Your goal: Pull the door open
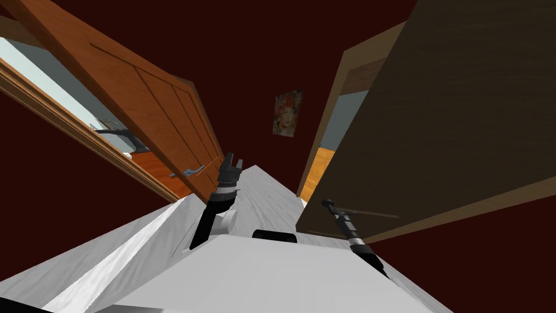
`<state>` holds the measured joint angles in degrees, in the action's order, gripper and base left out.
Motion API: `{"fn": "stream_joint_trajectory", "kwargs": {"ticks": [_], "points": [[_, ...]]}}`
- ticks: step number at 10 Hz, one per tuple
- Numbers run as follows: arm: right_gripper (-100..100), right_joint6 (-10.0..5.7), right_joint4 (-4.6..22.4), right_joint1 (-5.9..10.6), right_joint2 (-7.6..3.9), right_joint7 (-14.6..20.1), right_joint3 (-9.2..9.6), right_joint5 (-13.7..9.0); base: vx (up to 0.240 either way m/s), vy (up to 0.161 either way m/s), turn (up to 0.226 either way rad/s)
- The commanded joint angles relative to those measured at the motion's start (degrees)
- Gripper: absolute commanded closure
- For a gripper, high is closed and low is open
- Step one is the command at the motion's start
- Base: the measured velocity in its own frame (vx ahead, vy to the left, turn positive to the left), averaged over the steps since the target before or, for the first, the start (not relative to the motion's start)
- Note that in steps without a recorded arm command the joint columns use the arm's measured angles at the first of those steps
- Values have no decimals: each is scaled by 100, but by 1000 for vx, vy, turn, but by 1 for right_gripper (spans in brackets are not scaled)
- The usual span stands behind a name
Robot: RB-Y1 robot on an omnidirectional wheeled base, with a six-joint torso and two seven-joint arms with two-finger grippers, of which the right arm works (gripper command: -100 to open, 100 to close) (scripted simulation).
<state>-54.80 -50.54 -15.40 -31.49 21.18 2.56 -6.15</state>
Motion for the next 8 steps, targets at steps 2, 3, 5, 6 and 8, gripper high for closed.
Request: {"fn": "stream_joint_trajectory", "kwargs": {"ticks": [2,3,5,6,8], "points": [[100,-195,80,-93,-53,55,39,-1,-111,-42,115],[100,-242,97,-115,-68,66,46,-2,-217,-94,196],[100,-456,175,-212,-137,115,75,-8,-197,-78,159],[100,-569,216,-264,-173,141,91,-11,-184,-64,175],[100,-778,292,-359,-241,189,120,-17,-214,-60,175]]}}
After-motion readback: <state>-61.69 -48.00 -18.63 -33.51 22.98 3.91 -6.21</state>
